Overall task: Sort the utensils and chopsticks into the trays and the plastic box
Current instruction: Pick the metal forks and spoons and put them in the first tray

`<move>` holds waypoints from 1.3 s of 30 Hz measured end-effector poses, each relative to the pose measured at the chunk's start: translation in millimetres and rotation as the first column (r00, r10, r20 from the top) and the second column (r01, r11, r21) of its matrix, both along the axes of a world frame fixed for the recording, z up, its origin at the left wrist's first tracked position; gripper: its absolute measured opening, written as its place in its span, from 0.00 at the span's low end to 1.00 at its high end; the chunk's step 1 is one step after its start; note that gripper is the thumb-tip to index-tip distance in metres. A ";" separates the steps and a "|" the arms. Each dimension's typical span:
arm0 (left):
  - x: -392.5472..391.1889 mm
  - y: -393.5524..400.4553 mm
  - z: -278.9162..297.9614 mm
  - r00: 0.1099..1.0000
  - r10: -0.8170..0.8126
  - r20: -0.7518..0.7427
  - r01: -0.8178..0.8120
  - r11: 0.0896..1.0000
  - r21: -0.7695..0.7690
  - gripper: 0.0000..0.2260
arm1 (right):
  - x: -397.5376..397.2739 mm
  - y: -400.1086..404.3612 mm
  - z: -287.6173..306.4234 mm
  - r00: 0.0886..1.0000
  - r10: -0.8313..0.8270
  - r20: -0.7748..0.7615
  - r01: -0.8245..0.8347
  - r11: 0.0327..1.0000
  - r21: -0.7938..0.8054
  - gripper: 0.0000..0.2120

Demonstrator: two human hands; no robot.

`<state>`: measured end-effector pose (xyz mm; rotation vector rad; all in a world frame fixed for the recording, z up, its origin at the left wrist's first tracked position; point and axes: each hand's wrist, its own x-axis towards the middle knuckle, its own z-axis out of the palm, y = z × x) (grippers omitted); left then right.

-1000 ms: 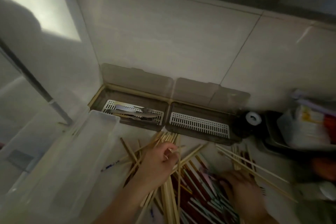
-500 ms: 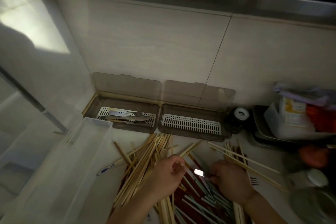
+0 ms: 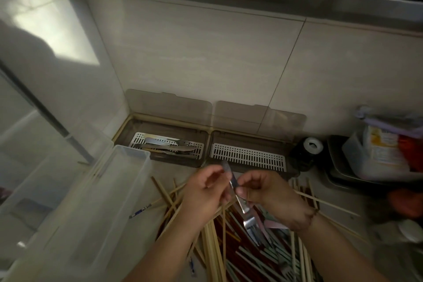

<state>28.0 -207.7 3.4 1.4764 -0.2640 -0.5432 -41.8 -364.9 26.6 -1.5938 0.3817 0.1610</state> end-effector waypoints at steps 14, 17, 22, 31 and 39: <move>48.6 56.1 -21.0 0.916 0.384 -0.118 -0.391 0.919 -0.044 0.04 | 122.5 41.5 5.5 0.963 0.254 0.090 -0.109 0.672 -0.732 0.09; 48.2 63.3 -35.3 0.932 0.341 -0.121 -0.336 0.940 0.056 0.04 | 171.4 46.4 -2.1 0.955 0.297 0.016 -0.176 0.606 -0.776 0.11; 46.6 66.7 -53.8 0.910 0.340 -0.239 -0.337 0.940 0.054 0.03 | 229.0 65.3 -30.1 0.938 0.323 -0.127 -0.307 0.602 -0.737 0.14; 51.3 69.5 -73.1 0.922 0.314 -0.225 -0.287 0.947 0.145 0.10 | 255.4 75.1 -81.3 0.938 0.246 -0.245 -0.347 0.677 -0.649 0.08; 47.5 63.1 -71.0 0.936 0.310 -0.169 -0.281 0.943 0.176 0.11 | 242.9 63.8 -71.3 0.939 0.333 -0.093 -0.306 0.676 -0.671 0.10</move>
